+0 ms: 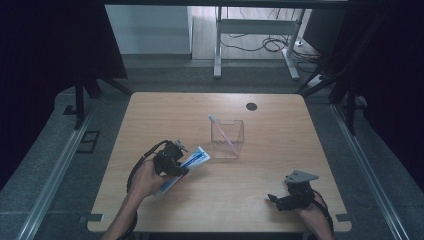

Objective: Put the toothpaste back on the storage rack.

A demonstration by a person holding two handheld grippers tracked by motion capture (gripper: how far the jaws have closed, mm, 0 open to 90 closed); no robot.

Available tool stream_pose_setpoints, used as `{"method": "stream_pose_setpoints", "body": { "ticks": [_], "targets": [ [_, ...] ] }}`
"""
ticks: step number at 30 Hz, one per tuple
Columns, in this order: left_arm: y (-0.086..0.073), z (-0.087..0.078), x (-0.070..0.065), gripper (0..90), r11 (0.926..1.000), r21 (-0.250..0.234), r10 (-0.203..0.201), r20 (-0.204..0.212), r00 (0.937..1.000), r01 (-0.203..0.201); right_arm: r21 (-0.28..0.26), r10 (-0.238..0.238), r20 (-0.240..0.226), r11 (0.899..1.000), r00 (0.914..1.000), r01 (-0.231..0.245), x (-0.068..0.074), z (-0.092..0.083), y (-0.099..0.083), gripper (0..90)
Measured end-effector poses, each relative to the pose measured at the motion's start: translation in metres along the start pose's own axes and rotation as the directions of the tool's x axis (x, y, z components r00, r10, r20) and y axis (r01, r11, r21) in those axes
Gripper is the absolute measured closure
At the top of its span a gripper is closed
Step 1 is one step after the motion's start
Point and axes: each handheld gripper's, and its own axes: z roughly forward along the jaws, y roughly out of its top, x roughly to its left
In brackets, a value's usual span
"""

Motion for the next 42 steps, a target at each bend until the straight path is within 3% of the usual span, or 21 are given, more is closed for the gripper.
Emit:
{"method": "stream_pose_setpoints", "body": {
  "ticks": [14,25,42],
  "targets": [
    [0.011,-0.027,-0.008,71.8,0.9972,-0.068,0.030,-0.008,0.9995,-0.031,0.004,0.010,-0.010,1.000,0.9999,-0.010,-0.001,0.001,-0.001,0.0],
    [0.020,-0.046,-0.013,71.9,0.9904,-0.128,0.050,-0.007,0.9987,-0.051,0.004,0.000,-0.005,1.000,1.0000,0.000,-0.001,0.001,-0.001,0.0],
    [0.044,-0.055,-0.016,71.9,0.9776,-0.198,0.070,-0.019,0.9974,-0.072,0.006,-0.004,-0.001,1.000,1.0000,0.004,-0.001,0.001,-0.001,0.0]
  ]
}}
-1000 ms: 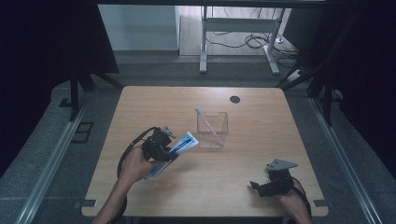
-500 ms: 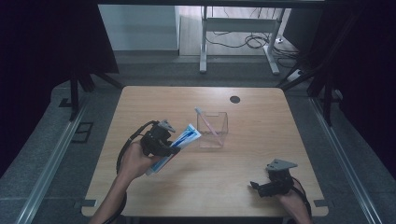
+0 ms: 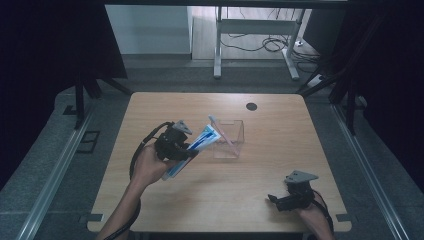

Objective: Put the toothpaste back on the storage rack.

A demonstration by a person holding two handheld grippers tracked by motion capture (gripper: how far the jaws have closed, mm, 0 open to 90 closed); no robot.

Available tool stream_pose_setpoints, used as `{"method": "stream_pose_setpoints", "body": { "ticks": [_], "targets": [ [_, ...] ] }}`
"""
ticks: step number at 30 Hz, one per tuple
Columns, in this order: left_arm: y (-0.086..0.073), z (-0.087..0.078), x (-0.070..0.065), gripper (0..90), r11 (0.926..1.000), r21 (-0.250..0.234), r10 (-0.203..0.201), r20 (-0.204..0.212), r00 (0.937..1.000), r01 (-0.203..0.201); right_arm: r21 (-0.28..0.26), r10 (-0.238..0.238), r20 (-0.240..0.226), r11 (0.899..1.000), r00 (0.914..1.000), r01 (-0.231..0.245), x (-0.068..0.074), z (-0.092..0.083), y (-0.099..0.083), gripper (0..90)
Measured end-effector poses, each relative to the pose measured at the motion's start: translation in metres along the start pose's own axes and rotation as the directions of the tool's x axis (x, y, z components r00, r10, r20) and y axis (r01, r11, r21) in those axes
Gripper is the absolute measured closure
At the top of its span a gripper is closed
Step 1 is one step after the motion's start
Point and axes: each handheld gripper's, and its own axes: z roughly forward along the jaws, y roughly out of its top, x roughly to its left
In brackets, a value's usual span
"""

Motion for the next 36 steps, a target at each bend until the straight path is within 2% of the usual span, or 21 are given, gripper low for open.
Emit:
{"method": "stream_pose_setpoints", "body": {
  "ticks": [22,33,36],
  "targets": [
    [0.037,0.014,0.006,71.9,0.9979,-0.064,0.009,-0.012,0.9999,-0.009,-0.005,0.001,-0.001,1.000,1.0000,-0.001,0.000,0.000,0.000,0.0],
    [0.058,0.022,0.009,72.0,0.9934,-0.114,0.011,-0.021,0.9997,-0.013,-0.007,0.002,-0.003,1.000,1.0000,-0.002,0.000,-0.001,0.000,0.0],
    [0.064,0.025,0.011,72.0,0.9903,-0.139,-0.002,-0.016,0.9999,0.000,-0.009,0.004,-0.005,1.000,1.0000,-0.004,-0.001,-0.001,0.000,0.0]
  ]
}}
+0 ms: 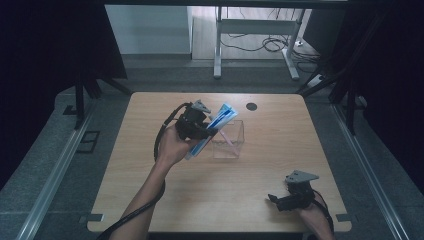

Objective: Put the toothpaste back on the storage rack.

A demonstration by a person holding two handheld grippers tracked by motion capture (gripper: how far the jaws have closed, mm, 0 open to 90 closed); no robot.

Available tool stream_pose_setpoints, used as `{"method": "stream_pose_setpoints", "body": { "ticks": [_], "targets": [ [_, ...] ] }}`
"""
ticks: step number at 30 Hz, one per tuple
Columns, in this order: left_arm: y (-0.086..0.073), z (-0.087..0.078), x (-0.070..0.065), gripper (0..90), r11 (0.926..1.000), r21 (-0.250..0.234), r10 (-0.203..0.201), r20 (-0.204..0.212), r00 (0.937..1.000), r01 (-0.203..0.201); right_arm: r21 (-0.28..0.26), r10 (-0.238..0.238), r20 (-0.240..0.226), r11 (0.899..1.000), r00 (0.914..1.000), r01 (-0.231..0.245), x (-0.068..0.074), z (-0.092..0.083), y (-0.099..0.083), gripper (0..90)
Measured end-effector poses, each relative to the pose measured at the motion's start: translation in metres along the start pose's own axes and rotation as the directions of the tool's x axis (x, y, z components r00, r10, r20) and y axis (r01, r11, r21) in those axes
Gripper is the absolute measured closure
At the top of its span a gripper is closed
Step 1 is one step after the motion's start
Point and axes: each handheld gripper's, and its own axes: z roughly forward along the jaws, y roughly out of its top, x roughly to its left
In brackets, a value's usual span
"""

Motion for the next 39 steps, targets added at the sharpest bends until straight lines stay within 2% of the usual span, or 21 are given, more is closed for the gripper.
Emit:
{"method": "stream_pose_setpoints", "body": {
  "ticks": [13,25,30,39],
  "targets": [
    [0.022,0.019,0.005,72.1,0.9983,-0.057,0.005,-0.005,1.0000,-0.005,-0.007,-0.001,0.002,1.000,1.0000,0.001,-0.001,-0.001,0.000,0.0],
    [0.040,0.039,0.006,72.0,0.9933,-0.116,-0.004,-0.035,0.9994,0.000,-0.006,0.002,0.000,1.000,1.0000,-0.002,-0.002,-0.001,0.000,0.0],
    [0.050,0.046,0.004,72.0,0.9921,-0.124,0.014,-0.027,0.9995,-0.018,-0.004,0.000,-0.002,1.000,1.0000,0.000,-0.003,-0.001,0.000,0.0],
    [0.052,0.062,0.008,72.0,0.9886,-0.150,0.011,-0.041,0.9991,-0.017,-0.007,-0.001,-0.004,1.000,1.0000,0.001,-0.004,-0.001,-0.001,0.0]
  ]
}}
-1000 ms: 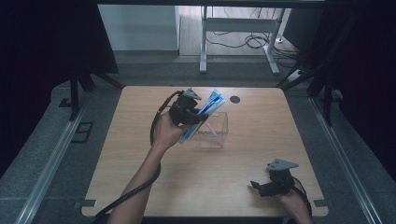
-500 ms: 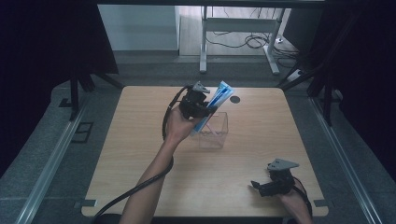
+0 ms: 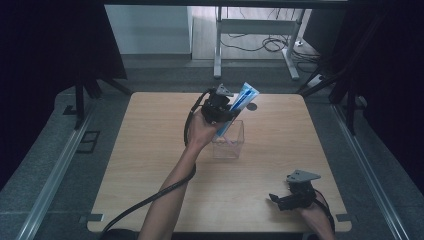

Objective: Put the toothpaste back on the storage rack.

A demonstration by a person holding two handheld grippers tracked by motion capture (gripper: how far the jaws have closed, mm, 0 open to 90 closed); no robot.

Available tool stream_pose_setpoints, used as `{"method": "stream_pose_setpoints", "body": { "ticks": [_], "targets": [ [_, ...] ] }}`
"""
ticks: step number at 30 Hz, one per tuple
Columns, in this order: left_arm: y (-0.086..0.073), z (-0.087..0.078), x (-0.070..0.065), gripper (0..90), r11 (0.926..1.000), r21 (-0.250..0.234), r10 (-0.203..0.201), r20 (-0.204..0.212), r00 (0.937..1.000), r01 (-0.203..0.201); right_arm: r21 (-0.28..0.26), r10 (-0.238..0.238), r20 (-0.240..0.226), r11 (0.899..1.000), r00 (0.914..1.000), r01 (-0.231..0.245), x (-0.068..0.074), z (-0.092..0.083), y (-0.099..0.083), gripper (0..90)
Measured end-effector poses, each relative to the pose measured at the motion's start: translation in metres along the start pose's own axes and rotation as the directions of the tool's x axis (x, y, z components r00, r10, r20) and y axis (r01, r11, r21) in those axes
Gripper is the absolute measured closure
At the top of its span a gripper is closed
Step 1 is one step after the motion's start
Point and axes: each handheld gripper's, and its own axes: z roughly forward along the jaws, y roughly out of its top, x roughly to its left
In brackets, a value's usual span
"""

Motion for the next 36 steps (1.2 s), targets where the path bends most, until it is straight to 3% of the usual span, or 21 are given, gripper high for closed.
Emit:
{"method": "stream_pose_setpoints", "body": {
  "ticks": [6,13,15,36],
  "targets": [
    [-0.005,0.010,0.000,72.0,0.9998,-0.020,-0.005,-0.005,1.0000,0.005,0.000,0.000,-0.002,1.000,1.0000,0.000,0.000,0.000,0.000,0.0],
    [-0.015,0.019,-0.003,71.8,0.9989,-0.022,0.041,-0.007,0.9991,-0.041,-0.005,-0.002,0.004,1.000,1.0000,0.002,-0.001,-0.002,0.000,0.0],
    [-0.017,0.021,-0.004,71.8,0.9991,-0.024,0.035,-0.007,0.9993,-0.036,-0.005,-0.003,0.005,1.000,1.0000,0.003,-0.001,-0.002,0.000,0.0],
    [-0.045,0.045,-0.009,71.2,0.9974,0.028,0.067,-0.025,0.9974,-0.066,-0.006,0.005,0.011,1.000,0.9999,-0.005,-0.004,-0.003,-0.001,0.0]
  ]
}}
